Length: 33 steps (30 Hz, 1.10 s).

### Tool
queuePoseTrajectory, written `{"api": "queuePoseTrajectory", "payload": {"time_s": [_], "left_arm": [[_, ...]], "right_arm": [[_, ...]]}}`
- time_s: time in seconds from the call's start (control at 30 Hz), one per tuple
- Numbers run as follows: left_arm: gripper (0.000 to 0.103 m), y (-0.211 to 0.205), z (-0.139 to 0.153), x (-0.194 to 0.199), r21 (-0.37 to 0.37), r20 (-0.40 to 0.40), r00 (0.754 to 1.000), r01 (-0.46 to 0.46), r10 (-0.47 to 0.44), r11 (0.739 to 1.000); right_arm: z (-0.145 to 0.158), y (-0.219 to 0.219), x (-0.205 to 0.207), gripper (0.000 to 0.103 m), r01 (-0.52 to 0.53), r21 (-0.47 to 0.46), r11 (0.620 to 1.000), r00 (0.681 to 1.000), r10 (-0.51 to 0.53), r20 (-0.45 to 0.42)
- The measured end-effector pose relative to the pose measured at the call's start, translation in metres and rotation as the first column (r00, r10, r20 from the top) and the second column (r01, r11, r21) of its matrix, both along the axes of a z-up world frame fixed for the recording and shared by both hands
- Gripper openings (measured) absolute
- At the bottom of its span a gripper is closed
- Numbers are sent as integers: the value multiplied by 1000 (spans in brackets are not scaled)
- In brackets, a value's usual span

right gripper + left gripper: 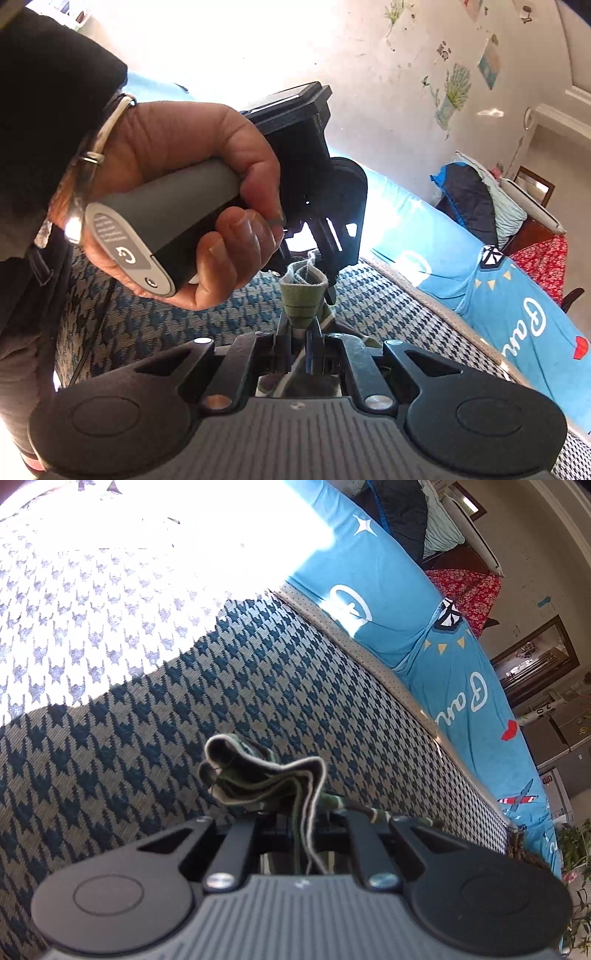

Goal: Fold clothes

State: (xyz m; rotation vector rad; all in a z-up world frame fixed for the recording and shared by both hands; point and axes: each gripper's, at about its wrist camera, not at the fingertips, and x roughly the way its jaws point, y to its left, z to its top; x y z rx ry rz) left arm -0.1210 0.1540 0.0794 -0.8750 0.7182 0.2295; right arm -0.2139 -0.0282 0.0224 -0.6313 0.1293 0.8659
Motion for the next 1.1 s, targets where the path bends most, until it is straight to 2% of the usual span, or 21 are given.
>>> {"api": "queuePoseTrajectory", "payload": {"time_s": [0.2,0.37,0.57,0.63,0.67,0.7,0.73,0.8,0.83,0.87,0.93,1.0,1.1], "left_arm": [[7,-46,29,37,77,43,996,73,-77,994],[7,-92,47,72,119,65,984,156,-164,981],[8,-144,41,120,128,39,964,255,-261,959],[10,-158,34,134,133,19,955,291,-296,947],[22,-164,29,139,145,-3,953,300,-303,943],[46,-167,24,142,152,-29,954,298,-298,942],[53,-168,21,143,153,-40,957,288,-286,945],[56,-164,20,139,134,-22,963,270,-270,953],[57,-162,22,136,129,-16,964,265,-265,956],[62,-159,25,132,135,-9,966,257,-258,957],[70,-154,33,123,169,-1,969,245,-249,954],[73,-146,40,114,192,-2,969,241,-245,951],[74,-135,48,99,212,-19,972,233,-234,949]], "right_arm": [[18,-35,14,6,130,75,989,991,-131,15],[36,-67,24,6,250,127,960,967,-254,13],[39,-105,36,6,395,150,906,918,-397,-19],[38,-115,45,6,452,144,881,892,-450,-48],[36,-120,50,6,481,135,866,876,-477,-67],[33,-126,55,6,513,123,849,858,-505,-95],[30,-131,60,6,542,108,833,839,-530,-126],[26,-143,68,7,603,92,792,788,-574,-224],[24,-149,72,11,635,89,768,756,-593,-277],[23,-156,75,18,665,91,741,723,-609,-325],[27,-169,79,21,721,114,684,664,-634,-397],[32,-177,77,22,753,131,644,632,-656,-412],[38,-182,78,23,764,154,627,620,-645,-447]]}}
